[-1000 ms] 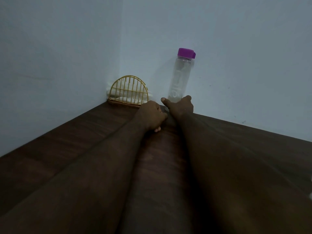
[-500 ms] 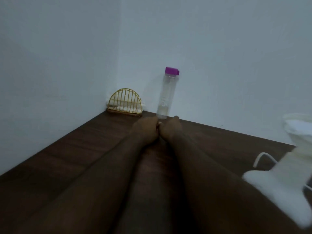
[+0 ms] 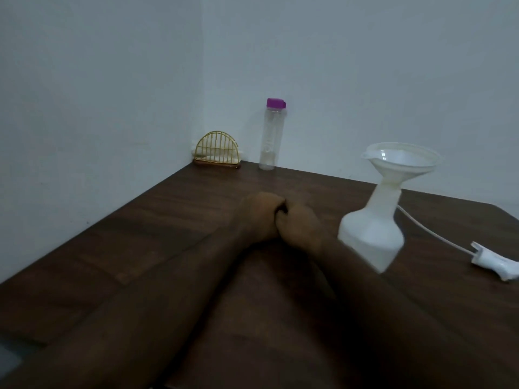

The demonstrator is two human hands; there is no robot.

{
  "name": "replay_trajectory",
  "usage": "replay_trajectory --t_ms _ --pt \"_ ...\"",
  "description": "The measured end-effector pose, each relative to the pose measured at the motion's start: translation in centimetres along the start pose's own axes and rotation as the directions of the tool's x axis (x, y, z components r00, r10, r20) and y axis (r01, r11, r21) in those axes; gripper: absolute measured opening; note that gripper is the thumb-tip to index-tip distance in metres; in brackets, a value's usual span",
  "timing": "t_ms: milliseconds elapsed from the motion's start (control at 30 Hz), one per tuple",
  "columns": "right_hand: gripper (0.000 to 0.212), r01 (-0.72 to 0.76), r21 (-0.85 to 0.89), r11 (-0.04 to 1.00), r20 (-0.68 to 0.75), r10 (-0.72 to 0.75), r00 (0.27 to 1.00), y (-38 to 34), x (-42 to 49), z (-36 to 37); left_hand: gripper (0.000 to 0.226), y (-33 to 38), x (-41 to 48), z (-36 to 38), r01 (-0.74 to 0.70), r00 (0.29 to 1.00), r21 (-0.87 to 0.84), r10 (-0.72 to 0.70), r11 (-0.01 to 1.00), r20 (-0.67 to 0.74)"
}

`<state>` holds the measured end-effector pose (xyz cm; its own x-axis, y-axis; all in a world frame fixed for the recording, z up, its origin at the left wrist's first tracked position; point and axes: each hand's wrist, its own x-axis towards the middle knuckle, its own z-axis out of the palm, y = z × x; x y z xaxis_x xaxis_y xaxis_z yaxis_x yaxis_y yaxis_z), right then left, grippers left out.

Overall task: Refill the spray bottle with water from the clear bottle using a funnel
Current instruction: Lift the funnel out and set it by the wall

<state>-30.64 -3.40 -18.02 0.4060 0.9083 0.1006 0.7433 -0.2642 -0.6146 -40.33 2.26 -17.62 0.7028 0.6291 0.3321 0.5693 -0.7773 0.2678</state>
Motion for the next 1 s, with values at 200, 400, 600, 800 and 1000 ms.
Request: replay_trajectory --t_ms 200,400,600,800,1000 --pt "0.01 0.14 0.103 0.985 -0.103 -0.129 0.986 2.4 -7.3 -4.6 0.037 4.8 -3.4 0.5 -0.196 0.969 -0.227 0.153 0.954 -0.194" --pt "0.031 0.252 0.103 0.962 -0.247 -0.221 0.944 2.5 -9.0 -5.2 0.054 7.0 -3.6 1.0 0.075 0.996 -0.33 -0.09 0.941 -0.029" --pt "0.017 0.357 0.016 0.934 -0.388 -0.323 0.863 1.8 -10.5 -7.0 0.017 6.1 -4.1 1.3 -0.155 0.93 -0.405 -0.004 0.901 -0.366" --pt "0.023 0.458 0.151 0.876 -0.709 -0.227 0.667 2.8 -12.5 -10.6 0.021 7.5 -3.8 1.5 -0.169 0.937 -0.446 0.003 0.879 -0.349" --pt "0.023 0.382 -0.036 0.924 -0.742 -0.28 0.609 2.8 -12.6 -14.7 0.063 11.8 -2.0 2.0 -0.11 0.951 -0.59 -0.087 0.8 -0.295"
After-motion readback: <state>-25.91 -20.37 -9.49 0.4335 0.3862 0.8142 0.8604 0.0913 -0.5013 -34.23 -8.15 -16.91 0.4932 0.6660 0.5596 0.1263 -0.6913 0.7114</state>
